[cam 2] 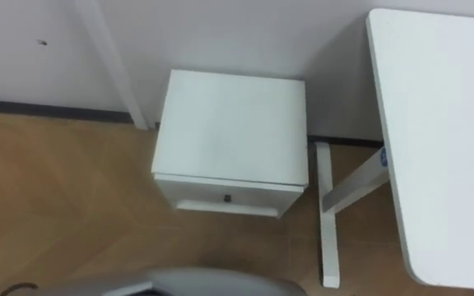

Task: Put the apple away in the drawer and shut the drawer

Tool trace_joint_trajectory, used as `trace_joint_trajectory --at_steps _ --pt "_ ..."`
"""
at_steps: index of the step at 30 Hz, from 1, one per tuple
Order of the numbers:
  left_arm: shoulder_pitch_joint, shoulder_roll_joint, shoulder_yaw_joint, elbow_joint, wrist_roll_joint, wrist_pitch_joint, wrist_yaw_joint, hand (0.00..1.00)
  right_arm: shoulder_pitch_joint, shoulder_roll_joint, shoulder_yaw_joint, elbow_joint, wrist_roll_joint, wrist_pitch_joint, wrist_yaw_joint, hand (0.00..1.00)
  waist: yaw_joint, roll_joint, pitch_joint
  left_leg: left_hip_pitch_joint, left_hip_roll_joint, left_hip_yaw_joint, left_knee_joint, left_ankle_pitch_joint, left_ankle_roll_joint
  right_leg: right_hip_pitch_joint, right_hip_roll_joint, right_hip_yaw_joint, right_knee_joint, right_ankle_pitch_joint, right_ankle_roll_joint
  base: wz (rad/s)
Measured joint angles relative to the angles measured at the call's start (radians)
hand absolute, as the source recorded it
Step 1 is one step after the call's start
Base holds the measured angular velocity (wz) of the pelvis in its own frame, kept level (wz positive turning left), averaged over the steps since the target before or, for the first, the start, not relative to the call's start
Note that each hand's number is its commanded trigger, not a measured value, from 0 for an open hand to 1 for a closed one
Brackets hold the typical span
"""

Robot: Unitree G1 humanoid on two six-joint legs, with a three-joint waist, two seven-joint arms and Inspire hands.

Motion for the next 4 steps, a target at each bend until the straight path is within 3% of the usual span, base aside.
trace_joint_trajectory --at_steps 4 --pt "-0.006 -0.001 0.002 0.012 0.0 0.011 -0.003 0.0 -0.001 0.001 0.0 0.003 -0.006 0.022 0.005 0.0 -0.001 0.005 0.0027 0.002 0.0 -0.002 -0.002 0.0 0.0 0.002 0.0 -0.01 0.0 0.0 0.0 0.01"
